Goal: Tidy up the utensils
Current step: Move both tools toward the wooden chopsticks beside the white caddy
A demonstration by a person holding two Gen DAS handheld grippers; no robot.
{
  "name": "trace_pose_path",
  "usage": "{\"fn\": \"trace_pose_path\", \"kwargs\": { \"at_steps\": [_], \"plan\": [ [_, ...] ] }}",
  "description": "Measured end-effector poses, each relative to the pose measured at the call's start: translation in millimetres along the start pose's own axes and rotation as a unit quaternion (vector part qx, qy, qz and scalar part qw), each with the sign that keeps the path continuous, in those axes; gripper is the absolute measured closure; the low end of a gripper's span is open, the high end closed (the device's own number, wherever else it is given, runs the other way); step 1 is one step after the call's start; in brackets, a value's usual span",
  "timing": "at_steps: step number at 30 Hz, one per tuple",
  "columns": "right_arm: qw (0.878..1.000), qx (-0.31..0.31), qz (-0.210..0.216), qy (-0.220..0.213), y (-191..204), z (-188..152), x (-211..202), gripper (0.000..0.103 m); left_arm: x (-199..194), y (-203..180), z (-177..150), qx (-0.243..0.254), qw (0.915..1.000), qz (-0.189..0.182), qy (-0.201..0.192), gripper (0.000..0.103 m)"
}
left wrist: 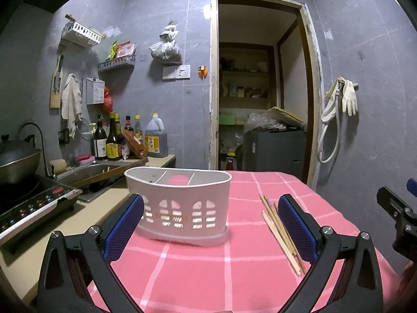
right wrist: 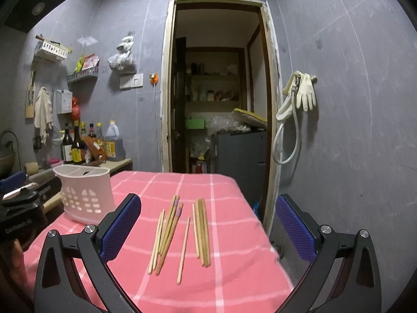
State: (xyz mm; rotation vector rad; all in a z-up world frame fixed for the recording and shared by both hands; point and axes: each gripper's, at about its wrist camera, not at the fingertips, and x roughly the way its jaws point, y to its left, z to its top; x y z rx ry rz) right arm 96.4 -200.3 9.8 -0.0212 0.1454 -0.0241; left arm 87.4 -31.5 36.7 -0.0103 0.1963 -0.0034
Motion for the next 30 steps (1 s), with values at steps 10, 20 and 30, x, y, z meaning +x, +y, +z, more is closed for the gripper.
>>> {"fn": "trace_pose_path", "kwargs": {
  "at_steps": [10,20,30],
  "plan": [
    [1.000,-0.011,-0.008,-0.004,-18,16,40,0.000,39,-19,7,0.016,0.9996,0.010,0.021,0.002],
    [0.997,-0.039,0.034,0.063,-26,9,97,0.000,73,-36,8,0.042,0.9984,0.004,0.038,0.002],
    [0.984,-0.001,0.059,0.170,-47,-9,152,0.003,109,-58,-3,0.086,0.9913,-0.059,0.080,0.002]
  ]
}}
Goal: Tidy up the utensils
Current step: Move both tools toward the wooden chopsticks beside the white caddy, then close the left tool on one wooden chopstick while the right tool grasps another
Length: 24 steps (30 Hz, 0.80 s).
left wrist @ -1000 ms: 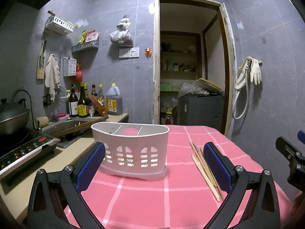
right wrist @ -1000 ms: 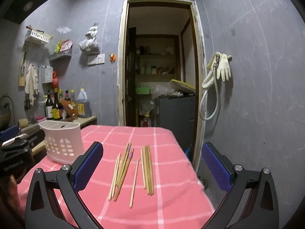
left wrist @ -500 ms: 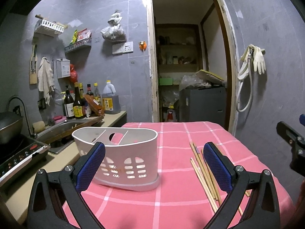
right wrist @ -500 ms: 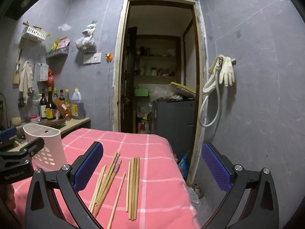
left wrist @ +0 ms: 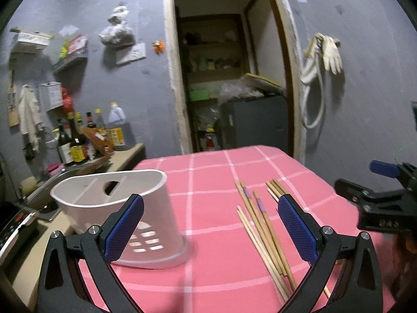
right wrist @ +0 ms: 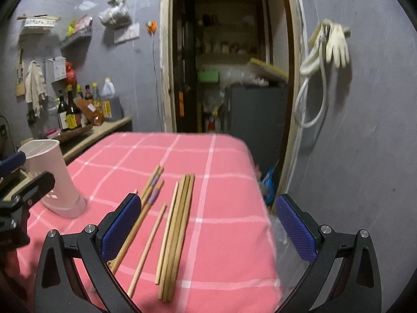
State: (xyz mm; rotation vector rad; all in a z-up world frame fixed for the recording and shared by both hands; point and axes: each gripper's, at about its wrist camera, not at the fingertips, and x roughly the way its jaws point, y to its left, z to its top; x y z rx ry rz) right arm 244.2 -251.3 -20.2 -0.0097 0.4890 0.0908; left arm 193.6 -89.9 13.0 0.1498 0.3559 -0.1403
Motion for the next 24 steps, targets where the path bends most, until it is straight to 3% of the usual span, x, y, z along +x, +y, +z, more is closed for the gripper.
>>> {"fn": "trace_pose_path", "kwargs": {
  "at_steps": [5,10,18,24],
  "plan": [
    [0.998,-0.001,0.020,0.054,-6,0,28,0.027,23,-8,-3,0.016,0.9991,-0.023,0.031,0.005],
    [0.994,0.001,0.046,0.098,-9,0,51,0.049,44,-18,-12,0.032,0.9965,-0.045,0.063,0.022],
    [0.988,-0.012,0.065,0.139,-5,3,76,0.063,86,-15,-27,0.010,0.9854,-0.076,0.152,0.058],
    [0.984,-0.015,0.068,0.164,-4,5,92,0.068,103,-8,-32,-0.009,0.9771,-0.091,0.192,0.067]
  ]
}}
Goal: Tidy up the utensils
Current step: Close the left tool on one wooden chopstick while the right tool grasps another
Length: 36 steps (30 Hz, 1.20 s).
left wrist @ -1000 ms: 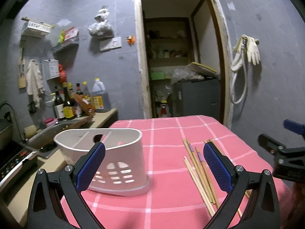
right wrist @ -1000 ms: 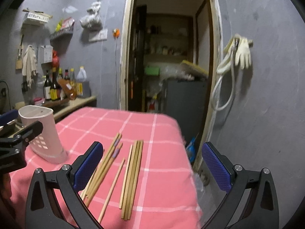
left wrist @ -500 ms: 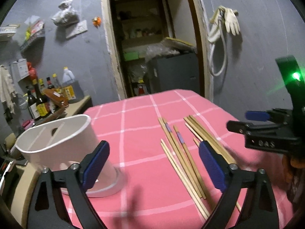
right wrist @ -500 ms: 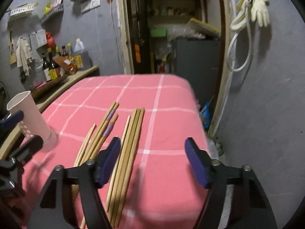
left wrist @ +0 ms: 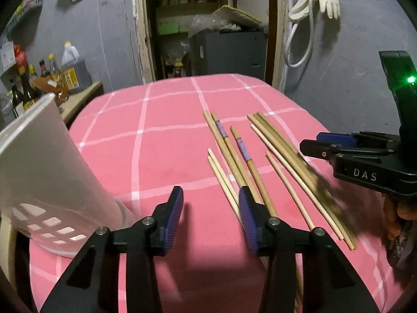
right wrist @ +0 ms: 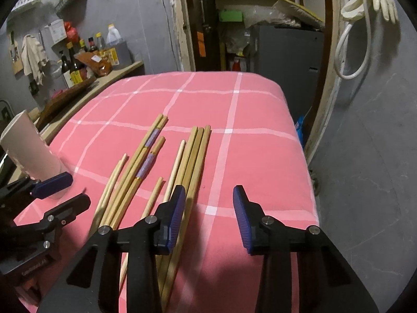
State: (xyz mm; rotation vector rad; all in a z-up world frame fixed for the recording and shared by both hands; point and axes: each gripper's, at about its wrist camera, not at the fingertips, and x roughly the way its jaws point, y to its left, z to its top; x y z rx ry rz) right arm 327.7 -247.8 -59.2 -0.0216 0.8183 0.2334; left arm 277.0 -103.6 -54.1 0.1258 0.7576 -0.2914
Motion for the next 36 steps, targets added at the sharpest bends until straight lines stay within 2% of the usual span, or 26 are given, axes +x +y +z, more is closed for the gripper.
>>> {"fn": "trace_pose_path", "kwargs": {
  "at_steps": [5,13,16,18,26,31,32,36],
  "plan": [
    [1.000,0.000,0.006,0.016,0,3,10,0.068,14,9,0,-0.020,0.9989,-0.016,0.038,0.069],
    [1.000,0.004,-0.001,0.026,-3,5,17,0.068,17,14,4,-0.026,0.9983,-0.029,0.044,0.069],
    [1.000,-0.001,-0.003,0.029,-1,6,18,0.068,19,14,5,-0.022,0.9981,-0.032,0.047,0.072],
    [0.999,-0.004,-0.007,0.033,0,7,21,0.068,22,14,7,-0.021,0.9981,-0.028,0.049,0.076],
    [0.999,-0.001,-0.005,0.047,-4,8,26,0.069,31,5,10,-0.009,0.9974,-0.023,0.067,0.076],
    [0.998,-0.005,-0.011,0.057,1,14,34,0.068,36,4,14,-0.018,0.9966,-0.022,0.077,0.076],
    [0.998,-0.003,-0.009,0.059,0,16,35,0.070,37,5,15,-0.020,0.9964,-0.024,0.079,0.078],
    [0.997,0.020,-0.002,0.076,-5,23,39,0.086,38,7,18,-0.035,0.9939,-0.046,0.094,0.094]
  ]
}}
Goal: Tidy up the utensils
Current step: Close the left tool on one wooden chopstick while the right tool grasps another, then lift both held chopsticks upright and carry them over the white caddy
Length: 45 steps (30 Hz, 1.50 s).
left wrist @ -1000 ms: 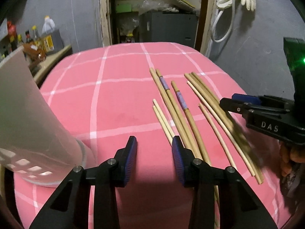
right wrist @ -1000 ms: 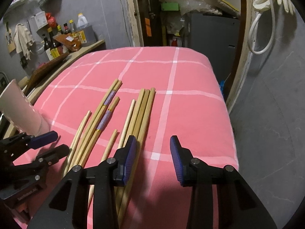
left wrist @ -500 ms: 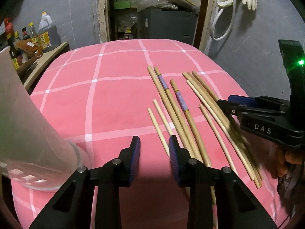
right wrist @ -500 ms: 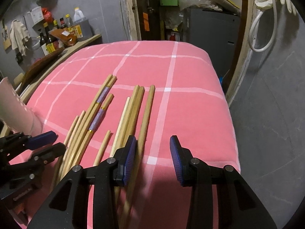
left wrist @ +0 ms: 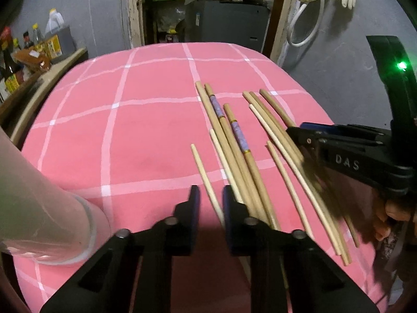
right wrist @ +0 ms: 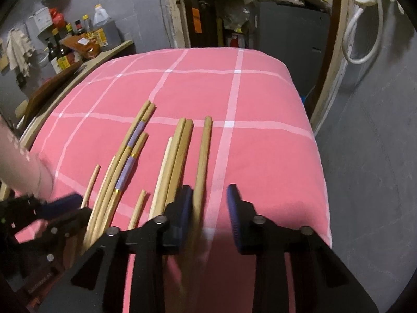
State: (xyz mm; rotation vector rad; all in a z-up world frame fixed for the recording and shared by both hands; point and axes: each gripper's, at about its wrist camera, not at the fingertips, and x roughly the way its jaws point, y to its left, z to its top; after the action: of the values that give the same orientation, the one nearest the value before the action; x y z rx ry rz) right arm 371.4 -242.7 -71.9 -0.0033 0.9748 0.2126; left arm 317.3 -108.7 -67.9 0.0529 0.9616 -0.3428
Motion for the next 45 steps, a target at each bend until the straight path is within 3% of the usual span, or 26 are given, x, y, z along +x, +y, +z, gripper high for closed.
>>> {"fn": "trace_pose_path", "kwargs": {
  "at_steps": [4,12,16,19,23,27,34,39,45],
  "plan": [
    [0.999,0.030,0.023,0.017,-6,-1,-2,0.097,0,5,4,-0.024,0.9993,-0.024,0.018,0.098],
    [0.994,0.084,0.065,-0.013,-14,-25,-23,0.098,-16,18,-4,-0.051,0.9967,-0.059,0.020,0.101],
    [0.991,0.090,0.076,-0.065,-9,-39,-49,0.098,-35,15,-16,-0.046,0.9967,-0.066,-0.009,0.101],
    [0.985,0.082,0.088,-0.123,3,-50,-76,0.098,-55,13,-23,-0.040,0.9948,-0.077,-0.052,0.101],
    [0.969,0.076,0.111,-0.207,27,-61,-110,0.098,-86,9,-28,-0.039,0.9891,-0.079,-0.118,0.101],
    [0.947,0.059,0.132,-0.287,56,-63,-137,0.098,-120,12,-29,-0.046,0.9790,-0.070,-0.186,0.101],
    [0.910,0.035,0.177,-0.374,95,-45,-164,0.098,-183,37,-20,-0.072,0.9565,-0.059,-0.277,0.100],
    [0.887,0.025,0.213,-0.409,122,-23,-171,0.098,-226,77,-7,-0.097,0.9376,-0.029,-0.333,0.100],
    [0.863,0.035,0.256,-0.434,157,14,-168,0.098,-250,140,12,-0.136,0.9191,0.005,-0.370,0.100]
  ]
}}
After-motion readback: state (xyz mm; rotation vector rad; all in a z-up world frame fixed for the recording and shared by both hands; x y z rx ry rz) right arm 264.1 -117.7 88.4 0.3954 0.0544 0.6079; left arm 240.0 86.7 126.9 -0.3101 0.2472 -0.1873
